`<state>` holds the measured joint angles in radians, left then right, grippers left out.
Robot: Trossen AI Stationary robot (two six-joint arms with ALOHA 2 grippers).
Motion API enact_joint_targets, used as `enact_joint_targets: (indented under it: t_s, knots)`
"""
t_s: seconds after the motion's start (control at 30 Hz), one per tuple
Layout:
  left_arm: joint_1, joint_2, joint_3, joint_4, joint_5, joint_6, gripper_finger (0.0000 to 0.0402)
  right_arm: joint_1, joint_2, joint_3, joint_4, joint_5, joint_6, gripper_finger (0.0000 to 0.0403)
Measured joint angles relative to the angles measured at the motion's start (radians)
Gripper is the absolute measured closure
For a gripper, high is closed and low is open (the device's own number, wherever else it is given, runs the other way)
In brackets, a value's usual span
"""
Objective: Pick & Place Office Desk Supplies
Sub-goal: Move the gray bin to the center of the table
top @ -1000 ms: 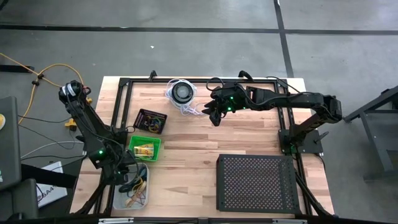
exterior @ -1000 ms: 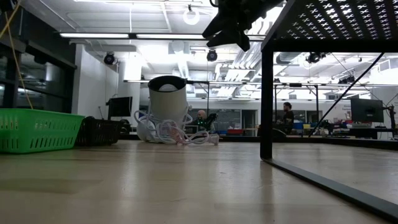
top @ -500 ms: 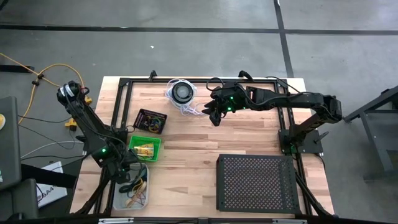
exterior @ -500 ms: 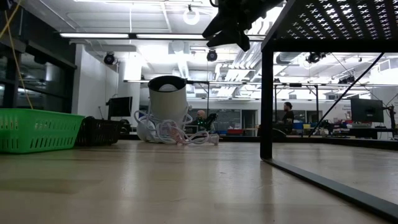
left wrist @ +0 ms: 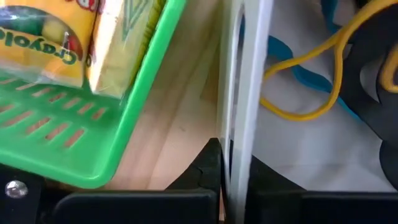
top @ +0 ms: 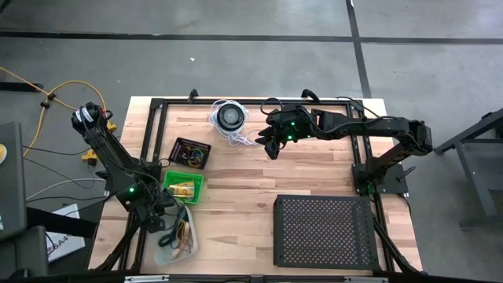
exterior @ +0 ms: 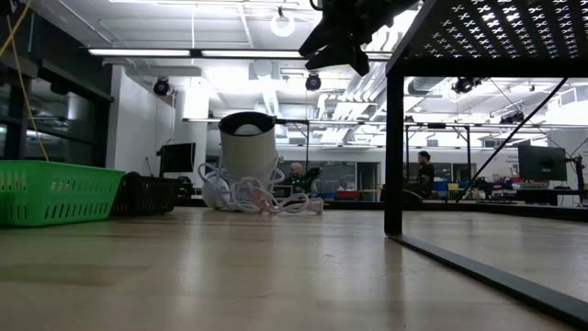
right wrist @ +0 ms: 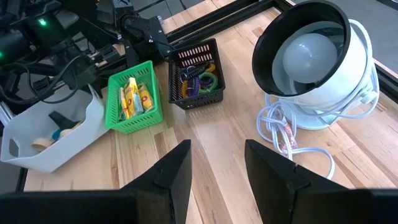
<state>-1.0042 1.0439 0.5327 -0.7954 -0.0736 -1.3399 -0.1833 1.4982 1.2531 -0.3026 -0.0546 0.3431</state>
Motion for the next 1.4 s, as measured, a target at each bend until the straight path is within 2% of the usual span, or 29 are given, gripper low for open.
enact_joint_targets:
  t_s: [0.2, 0.47, 0.73, 1.13, 1.4]
  knots:
    - [0.023, 0.0, 0.0, 0.04, 0.004, -0.05, 0.04, 0.0, 0.0, 0.0, 0.0, 0.0, 0.0, 0.0266]
    - [0.129, 0.0, 0.0, 0.125, 0.115, -0.126, 0.0401, 0.0, 0.0, 0.0, 0.0, 0.0, 0.0, 0.0266]
    - [0.211, 0.0, 0.022, 0.158, 0.164, -0.128, 0.0401, 0.0, 0.0, 0.0, 0.0, 0.0, 0.0, 0.0266]
    - [0.219, 0.001, 0.041, 0.199, 0.171, -0.12, 0.0401, 0.0, 0.0, 0.0, 0.0, 0.0, 0.0, 0.0266]
    - [0.219, 0.107, 0.113, 0.218, 0.184, -0.049, 0.0401, 0.0, 0.0, 0.0, 0.0, 0.0, 0.0, 0.0266]
